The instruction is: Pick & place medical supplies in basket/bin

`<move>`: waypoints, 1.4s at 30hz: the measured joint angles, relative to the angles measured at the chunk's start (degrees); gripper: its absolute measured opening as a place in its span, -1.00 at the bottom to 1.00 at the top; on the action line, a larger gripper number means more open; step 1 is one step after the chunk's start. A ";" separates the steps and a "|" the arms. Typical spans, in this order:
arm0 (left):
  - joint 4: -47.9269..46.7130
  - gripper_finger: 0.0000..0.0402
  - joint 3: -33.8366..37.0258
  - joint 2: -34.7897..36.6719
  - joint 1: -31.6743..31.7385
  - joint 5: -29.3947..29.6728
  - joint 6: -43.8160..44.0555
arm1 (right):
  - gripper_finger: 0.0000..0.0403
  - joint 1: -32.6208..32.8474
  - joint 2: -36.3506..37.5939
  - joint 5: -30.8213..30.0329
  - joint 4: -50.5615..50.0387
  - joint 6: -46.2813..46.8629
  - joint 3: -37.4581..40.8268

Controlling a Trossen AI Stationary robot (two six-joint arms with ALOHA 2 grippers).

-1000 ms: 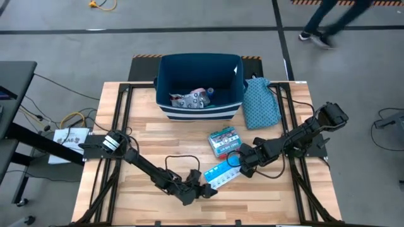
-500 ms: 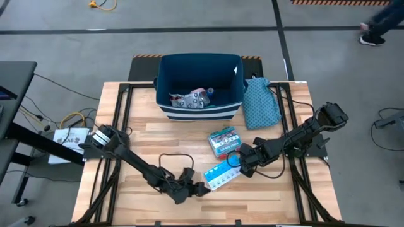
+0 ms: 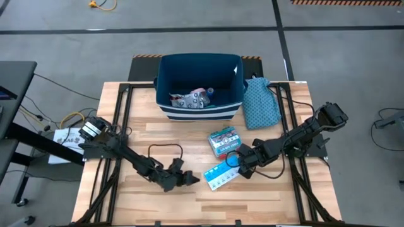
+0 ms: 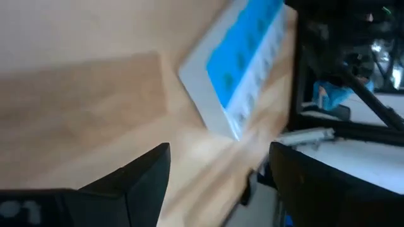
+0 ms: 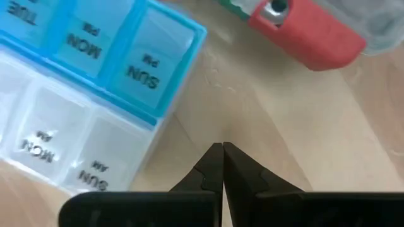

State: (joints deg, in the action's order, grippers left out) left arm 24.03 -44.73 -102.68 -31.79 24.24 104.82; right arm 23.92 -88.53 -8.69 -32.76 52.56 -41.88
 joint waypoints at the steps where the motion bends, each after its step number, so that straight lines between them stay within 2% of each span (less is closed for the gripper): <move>1: -0.06 0.30 0.00 -0.49 0.60 0.01 0.01 | -1.00 0.00 0.00 0.02 -0.06 -0.22 -0.24; 11: 3.05 0.44 -4.19 -8.08 3.84 -3.31 -0.59 | -1.00 -1.55 0.00 -0.22 0.22 -2.01 -0.54; 28: 0.08 0.44 -8.15 -9.70 6.21 -6.49 -1.13 | -1.00 -1.46 0.00 -1.18 5.83 -1.60 -0.58; 37: 1.57 0.44 -8.15 -10.55 6.29 -7.29 -1.21 | -1.00 -1.46 0.00 -1.03 -1.32 -1.18 -0.57; 42: 1.86 0.44 -8.15 -10.59 6.30 -7.36 -1.22 | -1.00 -1.19 0.03 0.68 1.96 -1.42 1.19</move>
State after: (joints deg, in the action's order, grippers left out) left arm 25.89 -52.88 -113.27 -25.49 16.88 103.60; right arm 22.73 -88.50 -8.01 -30.80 51.14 -40.68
